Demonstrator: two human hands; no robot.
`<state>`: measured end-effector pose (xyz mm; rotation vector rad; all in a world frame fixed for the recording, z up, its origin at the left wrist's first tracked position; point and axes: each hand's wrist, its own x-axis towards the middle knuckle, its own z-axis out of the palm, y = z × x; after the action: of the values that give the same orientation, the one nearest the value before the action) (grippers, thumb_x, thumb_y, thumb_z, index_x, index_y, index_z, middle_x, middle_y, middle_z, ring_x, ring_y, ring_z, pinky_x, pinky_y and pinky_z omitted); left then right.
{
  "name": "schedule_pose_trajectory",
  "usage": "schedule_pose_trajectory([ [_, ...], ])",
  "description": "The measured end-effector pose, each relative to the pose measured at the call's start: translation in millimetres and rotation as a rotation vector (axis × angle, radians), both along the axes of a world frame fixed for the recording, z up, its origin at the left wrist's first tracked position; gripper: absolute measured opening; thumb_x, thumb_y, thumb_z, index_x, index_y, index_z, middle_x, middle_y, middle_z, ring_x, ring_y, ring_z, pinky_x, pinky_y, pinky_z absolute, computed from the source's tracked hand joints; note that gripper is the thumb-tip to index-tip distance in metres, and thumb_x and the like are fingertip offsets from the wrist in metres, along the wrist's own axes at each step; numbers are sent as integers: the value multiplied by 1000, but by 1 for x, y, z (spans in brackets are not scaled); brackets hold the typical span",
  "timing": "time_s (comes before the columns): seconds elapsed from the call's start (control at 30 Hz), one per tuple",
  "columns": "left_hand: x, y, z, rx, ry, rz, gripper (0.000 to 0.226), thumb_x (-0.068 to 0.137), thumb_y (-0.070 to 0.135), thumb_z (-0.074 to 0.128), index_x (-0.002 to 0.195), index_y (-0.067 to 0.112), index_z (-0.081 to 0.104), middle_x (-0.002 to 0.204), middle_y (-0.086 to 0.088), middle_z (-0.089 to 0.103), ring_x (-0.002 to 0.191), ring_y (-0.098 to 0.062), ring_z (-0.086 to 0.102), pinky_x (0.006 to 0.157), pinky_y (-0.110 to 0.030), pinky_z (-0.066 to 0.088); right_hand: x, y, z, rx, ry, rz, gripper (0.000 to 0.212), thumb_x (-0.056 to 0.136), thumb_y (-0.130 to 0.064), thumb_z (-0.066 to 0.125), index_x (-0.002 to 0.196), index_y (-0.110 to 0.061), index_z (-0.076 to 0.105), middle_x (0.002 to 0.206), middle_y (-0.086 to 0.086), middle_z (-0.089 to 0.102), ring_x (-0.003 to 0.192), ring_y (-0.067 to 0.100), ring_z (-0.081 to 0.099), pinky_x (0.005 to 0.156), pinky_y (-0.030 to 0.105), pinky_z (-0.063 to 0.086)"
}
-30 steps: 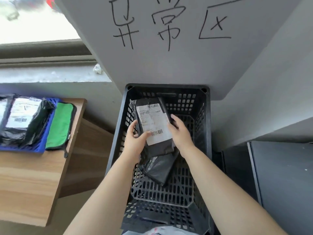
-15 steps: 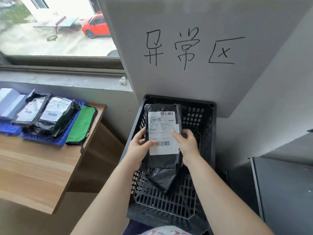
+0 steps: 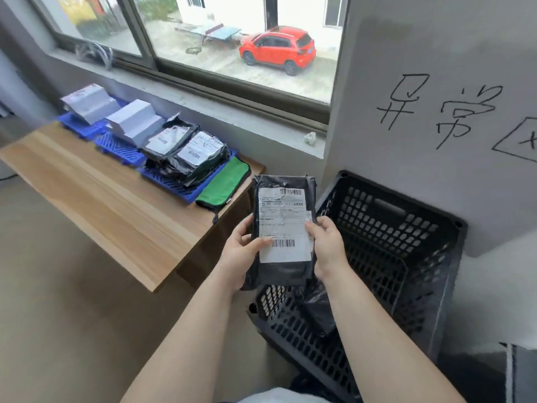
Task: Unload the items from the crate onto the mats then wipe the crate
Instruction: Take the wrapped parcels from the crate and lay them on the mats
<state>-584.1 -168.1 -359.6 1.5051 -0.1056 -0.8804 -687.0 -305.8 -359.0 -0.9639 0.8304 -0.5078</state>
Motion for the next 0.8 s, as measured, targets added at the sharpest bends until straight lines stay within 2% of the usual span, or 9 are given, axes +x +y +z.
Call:
schedule_pose_trajectory([
  [0.07,19,29,2,-49,0,66,65,60,28,87,113,55,61,127,-12,63,115,-28,64,100,-47,51,23,23,8,37,-32,40,16,97,-7,56,82,-11,50,88,13,68,78,24,66,80,44,56],
  [0.13,39,60,10,-125,17,106,61,75,11,80,123,41,58,123,-12,67,110,-27,67,97,-45,53,51,46,15,12,-22,98,22,92,-8,63,78,-14,48,85,13,63,80,26,61,77,41,54],
  [0.23,76,116,18,-237,32,193,58,87,-4,65,135,23,49,120,-10,70,111,-28,66,98,-48,51,96,84,23,-46,43,231,22,85,-8,71,86,-16,51,89,7,57,80,20,56,64,24,45],
  [0.33,119,176,27,-272,15,268,51,89,-5,61,130,25,52,116,-8,72,103,-26,70,90,-45,56,138,133,26,-69,120,423,30,85,-15,72,109,-19,55,98,2,64,82,15,59,72,30,41],
  [0.37,132,196,30,-272,8,271,50,89,-5,60,129,25,53,115,-7,72,102,-25,70,89,-44,57,150,151,26,-64,128,456,28,85,-16,72,107,-21,56,95,1,62,82,16,56,75,32,37],
  [0.43,160,235,35,-258,-17,263,52,90,-3,62,132,26,52,115,-5,73,104,-25,70,90,-45,55,177,191,26,-45,111,451,22,86,-15,71,100,-21,55,84,1,55,79,17,50,71,32,35],
  [0.53,201,289,39,-250,-48,276,55,89,-2,64,135,27,51,116,-5,72,106,-25,69,91,-45,53,225,246,37,-66,65,411,20,86,-9,70,93,-16,53,83,6,58,80,20,54,68,31,39],
  [0.67,256,349,36,-248,-63,318,60,88,0,67,139,25,49,117,-11,71,107,-30,68,95,-50,53,291,306,53,-113,21,402,20,89,-7,67,82,-17,51,73,1,60,67,16,57,60,30,45],
  [0.8,301,394,27,-227,-47,310,62,85,2,70,140,22,50,121,-13,69,110,-31,67,97,-52,52,330,352,46,-146,49,393,19,89,-10,66,78,-16,51,71,0,57,70,18,54,70,38,44],
])
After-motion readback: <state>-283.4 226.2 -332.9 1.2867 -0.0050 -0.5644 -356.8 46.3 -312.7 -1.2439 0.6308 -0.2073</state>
